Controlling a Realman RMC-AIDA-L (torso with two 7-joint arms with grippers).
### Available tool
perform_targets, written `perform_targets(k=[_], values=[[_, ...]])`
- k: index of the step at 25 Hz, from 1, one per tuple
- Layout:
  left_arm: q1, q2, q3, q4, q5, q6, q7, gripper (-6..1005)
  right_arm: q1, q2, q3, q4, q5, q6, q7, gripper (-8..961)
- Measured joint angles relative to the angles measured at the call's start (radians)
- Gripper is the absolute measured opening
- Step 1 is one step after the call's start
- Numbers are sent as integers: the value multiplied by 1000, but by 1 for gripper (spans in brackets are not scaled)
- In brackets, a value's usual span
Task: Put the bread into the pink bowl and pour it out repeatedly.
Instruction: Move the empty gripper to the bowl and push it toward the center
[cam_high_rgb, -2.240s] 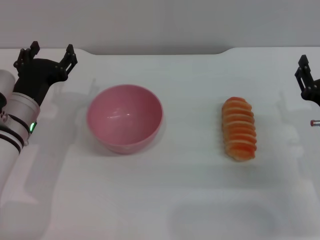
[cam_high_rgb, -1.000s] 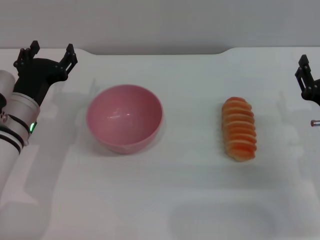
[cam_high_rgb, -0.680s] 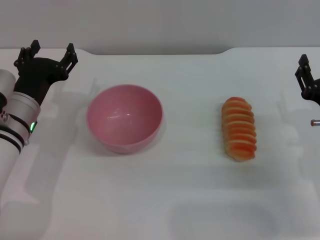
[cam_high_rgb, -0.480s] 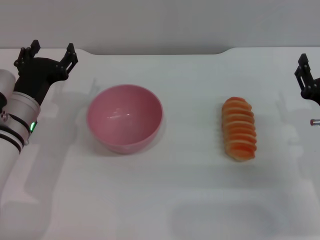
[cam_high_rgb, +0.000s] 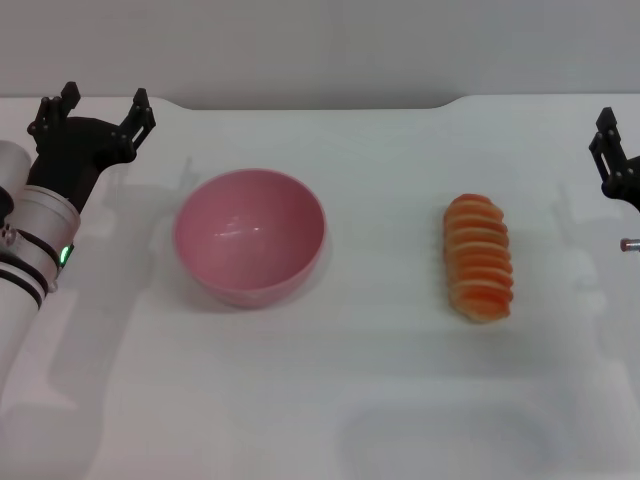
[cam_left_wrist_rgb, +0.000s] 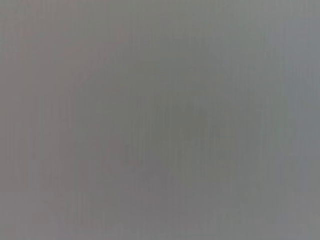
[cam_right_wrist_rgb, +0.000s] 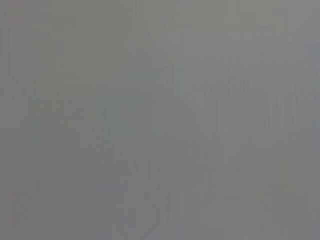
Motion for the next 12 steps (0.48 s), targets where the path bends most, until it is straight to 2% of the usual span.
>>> perform_targets(k=[12], values=[[4,0,0,2,0,0,0,805,-2,1,0,0,0,3,0,655]])
